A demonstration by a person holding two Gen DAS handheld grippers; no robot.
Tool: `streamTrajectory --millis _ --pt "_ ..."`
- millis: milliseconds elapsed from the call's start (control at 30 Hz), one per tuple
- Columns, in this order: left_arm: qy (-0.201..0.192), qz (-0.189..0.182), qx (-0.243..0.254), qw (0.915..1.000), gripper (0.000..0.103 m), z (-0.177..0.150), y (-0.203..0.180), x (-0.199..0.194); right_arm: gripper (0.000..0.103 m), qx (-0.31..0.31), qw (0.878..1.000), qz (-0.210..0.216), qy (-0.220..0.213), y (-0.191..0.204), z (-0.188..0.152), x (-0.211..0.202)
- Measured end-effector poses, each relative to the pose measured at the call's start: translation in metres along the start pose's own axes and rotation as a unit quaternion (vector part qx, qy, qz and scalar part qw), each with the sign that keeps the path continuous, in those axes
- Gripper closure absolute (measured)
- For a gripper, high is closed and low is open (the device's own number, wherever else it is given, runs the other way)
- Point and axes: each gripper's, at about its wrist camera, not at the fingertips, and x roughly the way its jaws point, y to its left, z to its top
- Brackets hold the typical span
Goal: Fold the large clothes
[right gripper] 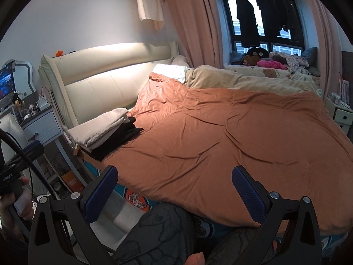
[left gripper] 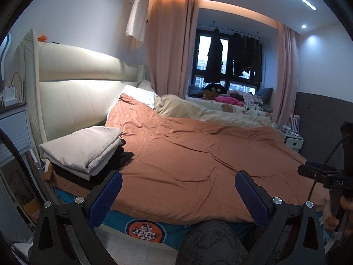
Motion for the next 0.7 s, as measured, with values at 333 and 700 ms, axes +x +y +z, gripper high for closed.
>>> streamTrajectory --millis 333,700 --pt "-0.003 -0.011 0.029 0.9995 0.000 -0.019 -0.017 -0.010 0.000 0.025 0.999 -0.021 0.008 -0.008 -0.038 0.000" --pt "0.011 -0.003 0.022 0.9997 0.000 -0.023 -0.023 0.000 0.000 0.046 0.999 -0.024 -0.009 -0.003 -0.046 -0.003"
